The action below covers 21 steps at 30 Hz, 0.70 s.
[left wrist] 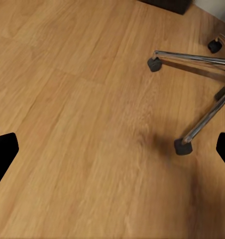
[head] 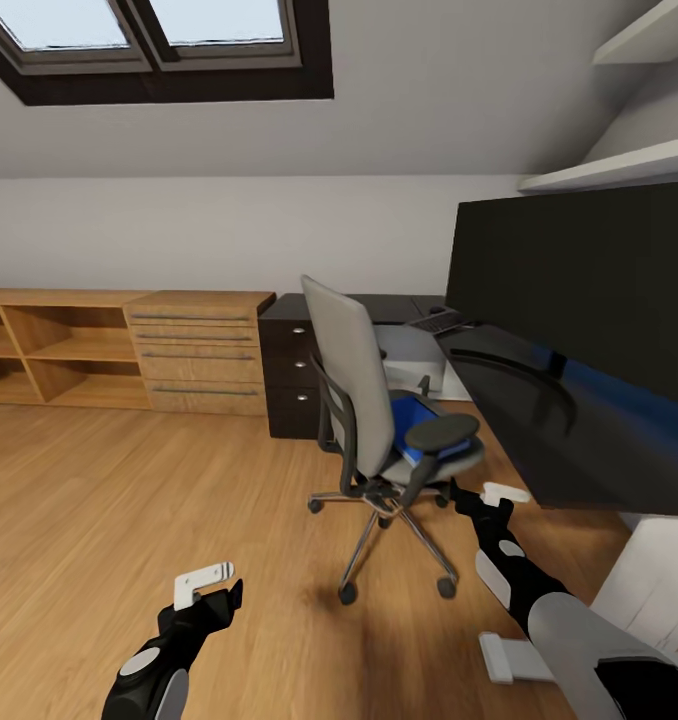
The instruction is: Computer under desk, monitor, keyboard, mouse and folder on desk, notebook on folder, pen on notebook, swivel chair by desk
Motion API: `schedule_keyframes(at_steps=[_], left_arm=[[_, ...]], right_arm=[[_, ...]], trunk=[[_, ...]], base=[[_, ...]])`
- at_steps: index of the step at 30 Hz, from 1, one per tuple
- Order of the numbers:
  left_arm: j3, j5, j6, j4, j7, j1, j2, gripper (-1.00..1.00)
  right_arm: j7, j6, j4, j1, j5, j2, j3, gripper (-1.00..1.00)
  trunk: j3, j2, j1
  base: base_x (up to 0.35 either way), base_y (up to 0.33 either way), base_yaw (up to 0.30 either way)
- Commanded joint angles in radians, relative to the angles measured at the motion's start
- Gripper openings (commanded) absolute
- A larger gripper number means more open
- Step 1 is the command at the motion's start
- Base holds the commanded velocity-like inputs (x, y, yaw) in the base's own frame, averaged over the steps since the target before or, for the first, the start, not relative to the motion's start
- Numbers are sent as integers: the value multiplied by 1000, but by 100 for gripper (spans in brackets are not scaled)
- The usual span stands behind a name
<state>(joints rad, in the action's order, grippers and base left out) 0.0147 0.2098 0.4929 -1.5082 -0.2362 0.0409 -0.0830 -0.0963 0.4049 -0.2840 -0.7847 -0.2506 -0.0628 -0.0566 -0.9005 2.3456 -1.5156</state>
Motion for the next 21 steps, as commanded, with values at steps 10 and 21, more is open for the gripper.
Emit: schedule_keyframes(at_steps=[10,21], left_arm=[[1,11,3,-1,-11,1,2,100],[1,11,3,0,-11,1,2,100]], right_arm=[[-3,3,0,-1,-7,0,-6,100],[-3,3,2,-1,-7,1,-6,100]], trunk=[[-1,0,0],[-1,0,0]], base=[[118,20,91],[2,0,202]])
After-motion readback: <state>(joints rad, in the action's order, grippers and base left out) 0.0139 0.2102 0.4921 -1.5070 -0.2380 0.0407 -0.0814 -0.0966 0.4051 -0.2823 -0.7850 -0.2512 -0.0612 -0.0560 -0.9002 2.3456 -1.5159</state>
